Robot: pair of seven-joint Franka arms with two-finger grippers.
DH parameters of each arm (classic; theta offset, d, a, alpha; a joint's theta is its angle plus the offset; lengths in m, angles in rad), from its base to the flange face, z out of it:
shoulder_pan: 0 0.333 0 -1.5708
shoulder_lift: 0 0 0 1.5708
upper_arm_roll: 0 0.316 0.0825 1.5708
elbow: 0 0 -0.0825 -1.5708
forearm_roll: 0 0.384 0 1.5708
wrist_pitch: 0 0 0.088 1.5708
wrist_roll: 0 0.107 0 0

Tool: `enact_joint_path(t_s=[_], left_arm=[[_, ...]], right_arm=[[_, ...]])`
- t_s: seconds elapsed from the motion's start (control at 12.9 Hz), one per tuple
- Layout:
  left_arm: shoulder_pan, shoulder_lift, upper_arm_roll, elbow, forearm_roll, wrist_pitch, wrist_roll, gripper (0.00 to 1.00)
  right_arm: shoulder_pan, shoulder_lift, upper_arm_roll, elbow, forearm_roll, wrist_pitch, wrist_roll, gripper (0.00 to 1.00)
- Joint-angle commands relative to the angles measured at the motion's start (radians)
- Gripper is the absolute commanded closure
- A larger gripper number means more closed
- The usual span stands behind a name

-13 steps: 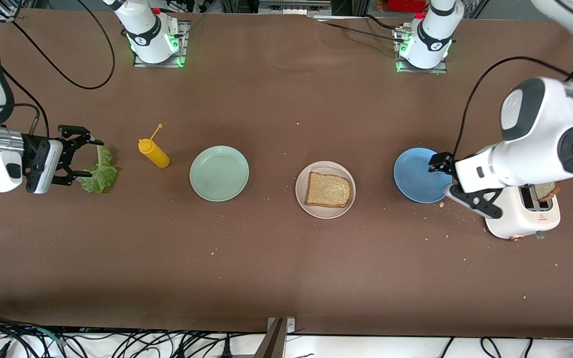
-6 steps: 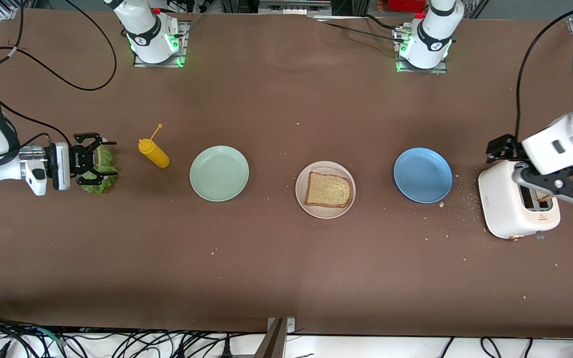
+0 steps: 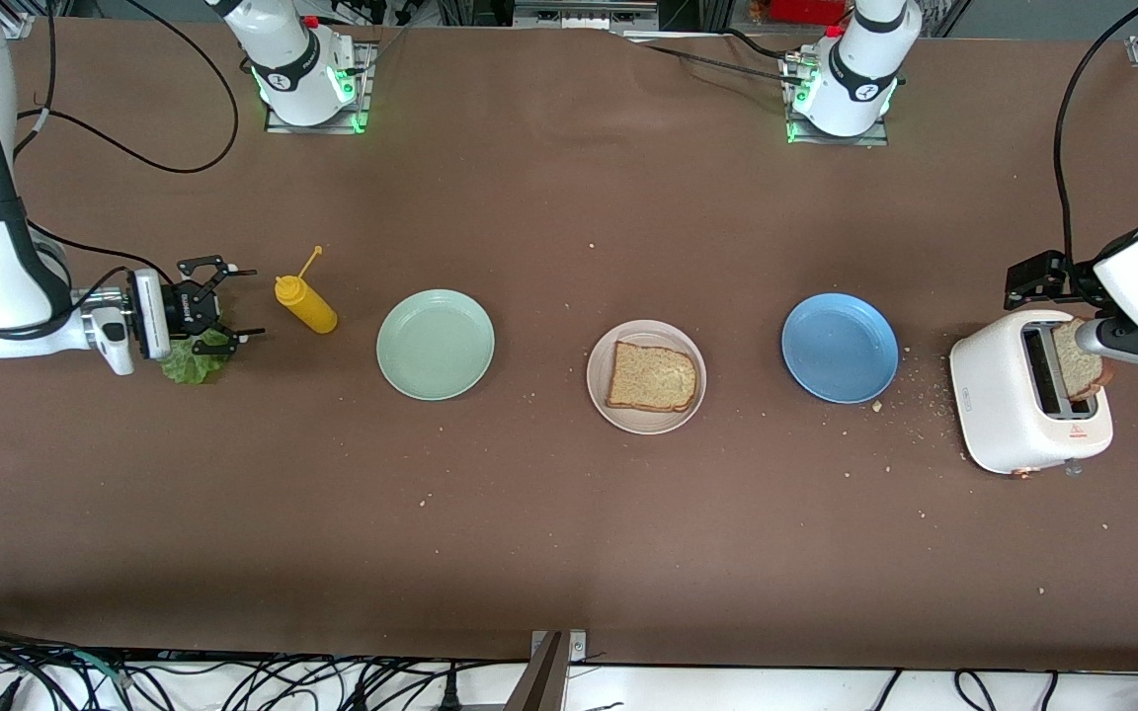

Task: Make sandwich in beige plate with both arms
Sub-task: 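Raise the left gripper while the right gripper reaches the mustard, then grasp and lift the yellow mustard bottle with the right gripper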

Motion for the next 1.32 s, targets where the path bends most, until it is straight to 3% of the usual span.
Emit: enact_joint_path(t_s=[0.0,0.54,0.62,0.85,0.93,1.24], left_arm=[[0.000,-0.015,-0.001,-0.015,-0.012,-0.003,-0.018,0.00],[-0.001,-0.018,-0.006,-0.019,-0.012,-0.009,-0.016,0.00],[-0.001,-0.018,-0.006,-0.018,-0.012,-0.015,-0.016,0.00],[-0.001,-0.018,-0.006,-0.018,-0.012,-0.020,-0.013,0.00],[-0.001,-0.018,-0.006,-0.018,-0.012,-0.020,-0.013,0.00],[-0.001,-0.018,-0.006,-0.018,-0.012,-0.020,-0.013,0.00]], right_arm=[[-0.016,0.049,0.008,0.001,0.034,-0.042,-0.085,0.01],[0.002,0.124,0.019,0.014,0.071,-0.033,-0.189,0.01],[0.007,0.132,0.020,0.014,0.071,-0.033,-0.191,0.05],[0.022,0.147,0.021,0.017,0.094,-0.023,-0.229,0.27],[0.031,0.151,0.021,0.017,0.102,-0.019,-0.246,0.29],[0.050,0.156,0.021,0.035,0.100,-0.021,-0.252,0.11]])
